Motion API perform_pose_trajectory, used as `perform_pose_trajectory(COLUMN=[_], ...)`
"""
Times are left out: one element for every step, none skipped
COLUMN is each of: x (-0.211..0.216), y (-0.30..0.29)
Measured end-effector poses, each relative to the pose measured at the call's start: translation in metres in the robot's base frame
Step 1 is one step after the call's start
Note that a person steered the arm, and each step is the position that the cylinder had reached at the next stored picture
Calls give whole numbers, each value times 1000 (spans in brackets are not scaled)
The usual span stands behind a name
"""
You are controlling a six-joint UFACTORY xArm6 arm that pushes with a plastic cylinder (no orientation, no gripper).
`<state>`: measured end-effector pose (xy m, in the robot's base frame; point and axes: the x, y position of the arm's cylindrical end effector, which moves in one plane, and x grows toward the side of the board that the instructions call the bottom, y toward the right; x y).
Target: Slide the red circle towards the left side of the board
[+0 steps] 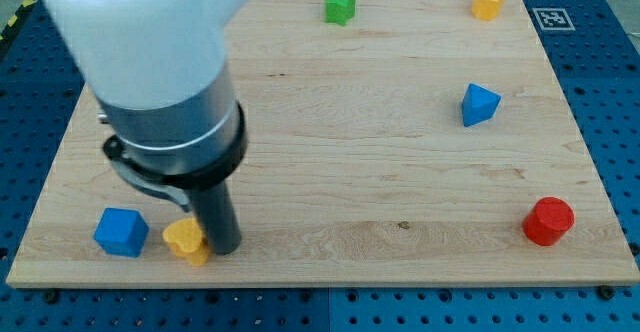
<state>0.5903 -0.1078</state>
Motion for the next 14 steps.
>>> perform_pose_trajectory(x=[0,-21,-75,-92,-92,-83,-43,-34,-29,-26,-26,-19,6,1], y=[-14,-8,47,126,225,323,407,414,389,346,309,312,319,311])
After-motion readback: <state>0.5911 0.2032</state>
